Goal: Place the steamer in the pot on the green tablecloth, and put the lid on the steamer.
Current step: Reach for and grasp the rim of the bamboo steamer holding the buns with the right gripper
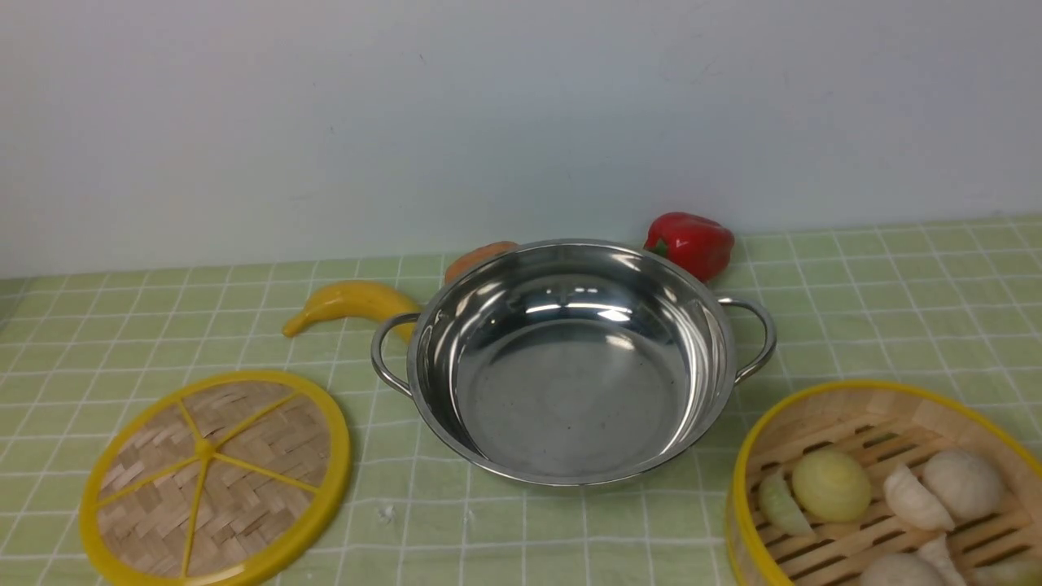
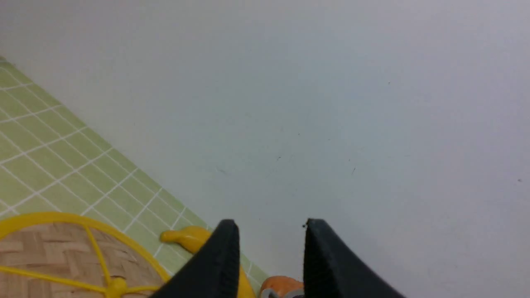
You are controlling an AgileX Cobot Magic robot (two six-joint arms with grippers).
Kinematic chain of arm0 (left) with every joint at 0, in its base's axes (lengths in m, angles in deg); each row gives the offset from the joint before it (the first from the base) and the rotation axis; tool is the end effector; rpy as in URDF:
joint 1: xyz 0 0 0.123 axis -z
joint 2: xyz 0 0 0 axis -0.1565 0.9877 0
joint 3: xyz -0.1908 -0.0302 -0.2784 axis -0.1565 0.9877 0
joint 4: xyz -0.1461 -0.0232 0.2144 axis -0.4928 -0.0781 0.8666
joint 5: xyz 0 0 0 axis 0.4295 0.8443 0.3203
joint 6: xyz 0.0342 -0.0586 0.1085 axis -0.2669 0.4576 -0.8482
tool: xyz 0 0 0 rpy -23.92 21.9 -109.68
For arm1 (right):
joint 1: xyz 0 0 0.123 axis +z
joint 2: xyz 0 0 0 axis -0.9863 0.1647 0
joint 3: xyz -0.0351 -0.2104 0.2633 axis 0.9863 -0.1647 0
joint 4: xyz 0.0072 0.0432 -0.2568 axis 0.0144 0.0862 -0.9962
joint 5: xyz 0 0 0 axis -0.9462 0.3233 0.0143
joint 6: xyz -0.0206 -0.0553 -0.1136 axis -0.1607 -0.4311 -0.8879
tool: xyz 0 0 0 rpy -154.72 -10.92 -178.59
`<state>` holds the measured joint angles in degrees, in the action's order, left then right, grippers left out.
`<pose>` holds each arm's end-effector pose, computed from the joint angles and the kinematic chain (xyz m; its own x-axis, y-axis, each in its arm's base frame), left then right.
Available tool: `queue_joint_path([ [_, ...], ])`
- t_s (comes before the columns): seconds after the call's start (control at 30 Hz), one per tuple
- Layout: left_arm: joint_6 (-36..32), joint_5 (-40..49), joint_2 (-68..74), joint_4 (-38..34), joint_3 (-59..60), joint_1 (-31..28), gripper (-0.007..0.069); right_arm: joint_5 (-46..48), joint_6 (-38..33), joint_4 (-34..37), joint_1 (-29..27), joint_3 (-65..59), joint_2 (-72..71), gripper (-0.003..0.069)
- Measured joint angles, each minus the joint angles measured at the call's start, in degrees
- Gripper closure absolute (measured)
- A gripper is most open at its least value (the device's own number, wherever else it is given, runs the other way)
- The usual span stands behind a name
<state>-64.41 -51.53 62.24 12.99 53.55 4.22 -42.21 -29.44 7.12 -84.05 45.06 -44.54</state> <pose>0.0482 0.0052 0.2159 0.1307 -0.6984 -0.7037 -0.0013 0.7096 -0.7046 0.0440 -0.0090 0.2341 0.2301 0.7988 -0.5558 -0.1340 0.5917 0.7949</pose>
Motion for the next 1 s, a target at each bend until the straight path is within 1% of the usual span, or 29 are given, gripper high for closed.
queue_joint_path([
  [0.07,0.1,-2.9,0.0,-0.3,0.0,0.0,0.0403,-4.2,0.9,0.7,0.0,0.0,0.0,0.0416],
  [0.2,0.9,-6.8,0.0,-0.7,0.0,0.0,0.0403,-8.1,1.8,1.0,0.0,0.0,0.0,0.0416],
  [0.27,3.9,-12.8,0.0,-0.9,0.0,0.0,0.0393,-14.0,3.6,1.5,0.0,0.0,0.0,0.0416],
  [0.3,4.8,-13.5,0.0,-0.9,0.0,0.0,0.0393,-15.4,3.9,1.5,0.0,0.0,0.0,0.0416],
  [0.33,8.9,-19.1,0.0,-0.5,-0.6,0.0,0.0391,-22.0,6.4,2.1,0.0,0.0,0.0,0.0416],
  [0.37,11.3,-22.9,0.0,0.2,-1.7,0.0,0.0387,-25.6,7.4,2.9,0.0,0.5,0.0,0.0416],
  [0.4,13.0,-26.9,0.1,1.5,-3.5,0.0,0.0384,-28.5,7.8,3.9,0.0,1.9,0.0,0.0416],
  [0.43,13.0,-27.7,0.2,1.8,-3.9,0.0,0.0384,-28.5,7.8,4.0,0.0,2.2,0.1,0.0416],
  [0.47,13.5,-33.2,1.2,5.6,-8.9,0.0,0.0382,-31.9,6.2,4.9,0.0,6.2,1.3,0.0416],
  [0.5,12.3,-35.3,2.5,7.8,-12.3,0.0,0.0382,-32.8,3.9,5.1,0.0,9.4,2.8,0.0416],
  [0.53,11.3,-35.5,3.5,9.3,-14.4,0.0,0.0382,-32.7,1.6,5.1,0.0,12.1,4.3,0.0416],
  [0.57,8.9,-35.2,6.0,11.8,-18.1,0.0,0.0382,-31.6,-2.7,4.7,0.0,16.3,7.1,0.0416],
  [0.6,8.5,-34.6,6.5,12.8,-19.5,0.0,0.0382,-31.0,-3.5,4.6,0.0,17.0,7.6,0.0416],
  [0.67,3.7,-26.9,13.2,19.3,-28.3,0.0,0.0382,-24.4,-12.5,2.5,0.0,25.4,13.8,0.0416],
  [0.7,1.9,-20.7,16.1,22.7,-32.4,0.0,0.0382,-19.9,-16.4,1.0,0.0,28.9,16.7,0.0416],
  [0.73,1.6,-19.5,17.3,23.3,-33.0,0.0,0.0382,-17.8,-18.5,-0.1,0.0,30.2,18.5,0.0416],
  [0.77,0.7,-13.4,20.3,25.9,-36.0,0.0,0.0382,-13.1,-20.5,-1.1,0.0,32.2,20.9,0.0416],
  [0.8,-0.2,-1.5,25.7,29.5,-40.3,0.0,0.0382,2.0,-25.8,-4.7,0.0,38.6,27.0,0.0416],
  [0.83,-0.2,1.3,26.9,30.0,-41.0,0.0,0.0382,3.5,-26.1,-5.0,0.0,39.1,27.6,0.0416],
  [0.9,-0.6,18.1,34.6,31.9,-44.4,0.0,0.0382,22.1,-28.6,-7.7,0.0,44.4,35.7,0.0416],
  [0.93,-0.7,24.1,36.8,32.2,-45.0,0.0,0.0382,27.2,-28.9,-8.4,0.0,45.7,38.2,0.0416],
  [0.97,-0.7,24.1,37.4,32.2,-45.0,0.0,0.0382,29.7,-28.9,-8.7,0.0,45.9,39.4,0.0416],
  [1.0,-0.7,33.1,41.6,32.3,-45.2,0.0,0.0382,38.8,-29.3,-9.8,0.0,47.3,43.9,0.0416],
])
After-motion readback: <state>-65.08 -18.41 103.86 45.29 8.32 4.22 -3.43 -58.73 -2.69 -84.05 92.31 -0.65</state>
